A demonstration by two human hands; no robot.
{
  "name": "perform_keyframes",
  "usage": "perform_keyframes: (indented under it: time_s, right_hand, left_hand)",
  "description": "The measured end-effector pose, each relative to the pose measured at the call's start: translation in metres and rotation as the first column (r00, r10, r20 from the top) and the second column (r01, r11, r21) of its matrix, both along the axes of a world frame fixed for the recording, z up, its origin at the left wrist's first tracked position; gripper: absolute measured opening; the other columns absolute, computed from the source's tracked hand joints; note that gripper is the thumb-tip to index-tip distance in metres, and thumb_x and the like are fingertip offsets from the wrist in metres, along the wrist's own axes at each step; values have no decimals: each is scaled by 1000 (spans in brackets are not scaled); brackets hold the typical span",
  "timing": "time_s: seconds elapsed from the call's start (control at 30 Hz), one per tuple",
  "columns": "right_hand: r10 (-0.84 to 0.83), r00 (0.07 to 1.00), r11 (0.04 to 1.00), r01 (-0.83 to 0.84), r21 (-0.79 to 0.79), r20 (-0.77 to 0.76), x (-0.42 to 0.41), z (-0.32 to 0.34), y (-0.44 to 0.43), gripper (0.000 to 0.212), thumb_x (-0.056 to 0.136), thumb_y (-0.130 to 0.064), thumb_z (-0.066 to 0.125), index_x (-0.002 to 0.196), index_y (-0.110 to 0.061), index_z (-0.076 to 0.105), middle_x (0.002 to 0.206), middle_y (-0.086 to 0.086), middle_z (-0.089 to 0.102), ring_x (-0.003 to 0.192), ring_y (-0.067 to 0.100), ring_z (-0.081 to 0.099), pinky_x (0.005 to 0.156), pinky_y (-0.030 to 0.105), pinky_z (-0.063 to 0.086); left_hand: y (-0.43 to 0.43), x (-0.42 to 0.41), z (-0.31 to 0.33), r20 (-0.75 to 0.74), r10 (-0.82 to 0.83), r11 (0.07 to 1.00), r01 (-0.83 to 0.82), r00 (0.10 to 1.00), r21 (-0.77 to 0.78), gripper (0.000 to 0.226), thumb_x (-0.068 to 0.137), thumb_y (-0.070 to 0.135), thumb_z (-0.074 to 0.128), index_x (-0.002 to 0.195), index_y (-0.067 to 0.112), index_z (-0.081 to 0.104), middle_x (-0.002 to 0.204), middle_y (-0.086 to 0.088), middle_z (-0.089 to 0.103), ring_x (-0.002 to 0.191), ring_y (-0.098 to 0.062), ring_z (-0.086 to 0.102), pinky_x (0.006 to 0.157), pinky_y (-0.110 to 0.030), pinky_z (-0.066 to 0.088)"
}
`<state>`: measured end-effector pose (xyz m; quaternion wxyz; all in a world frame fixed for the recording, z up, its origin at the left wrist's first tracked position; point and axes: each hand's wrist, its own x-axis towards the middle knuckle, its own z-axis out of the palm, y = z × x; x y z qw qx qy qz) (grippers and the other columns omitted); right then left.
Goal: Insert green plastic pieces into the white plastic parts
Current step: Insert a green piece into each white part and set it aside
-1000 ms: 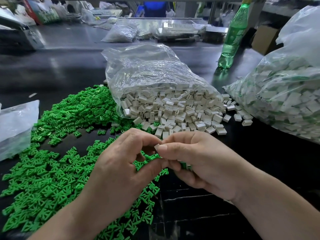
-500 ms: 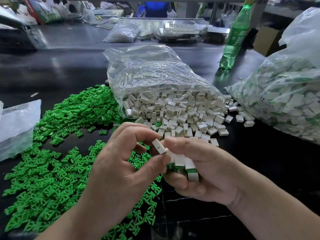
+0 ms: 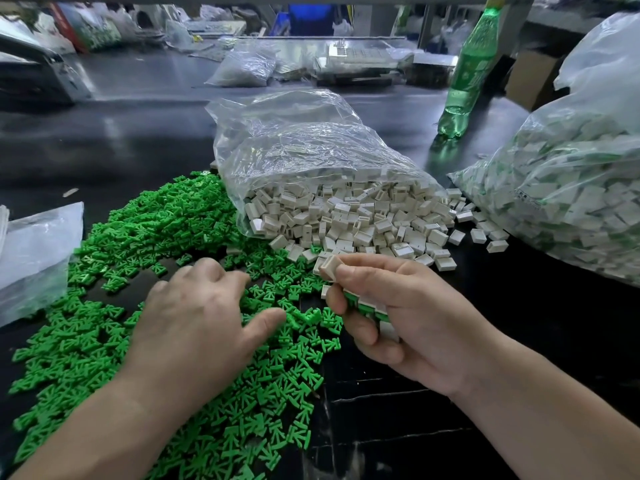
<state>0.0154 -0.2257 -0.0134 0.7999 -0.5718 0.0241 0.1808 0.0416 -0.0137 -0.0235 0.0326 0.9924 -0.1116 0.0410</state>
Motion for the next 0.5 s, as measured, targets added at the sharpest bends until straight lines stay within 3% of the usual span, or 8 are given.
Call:
perform_keyframes:
  time_s: [0.1, 0.27, 0.5]
  right_hand:
    - [-18, 1000, 1000, 18, 11, -21, 0, 0, 1, 11, 94, -21, 65, 89, -20, 74, 76, 6, 61, 47, 12, 45, 33, 16, 29]
    - [-22, 999, 1000, 22, -13, -27, 1, -1, -1, 15, 95, -21, 64, 85, -21, 75, 75, 5, 60, 47, 12, 44, 34, 17, 29]
    - [-9, 1000, 999, 8, -44, -22, 1, -2, 0, 22, 96, -20, 64, 76, -24, 72, 76, 6, 60, 47, 13, 44, 33, 17, 29]
  left_hand:
    - [-2, 3, -3, -4, -52, 997, 52, 999, 65, 64, 84, 74, 32, 118, 32, 66, 105, 6, 61, 98, -16, 57, 85, -40, 45]
    - [-8, 1, -6, 133, -185, 978, 196, 974, -72, 21, 87, 47, 62, 91, 31, 75, 80, 12, 60, 74, -15, 59, 70, -38, 46]
    - [-8, 2, -7, 180, -213, 941, 251, 960, -225, 19, 96, 41, 50, 86, 33, 63, 79, 17, 57, 77, -6, 55, 71, -31, 42]
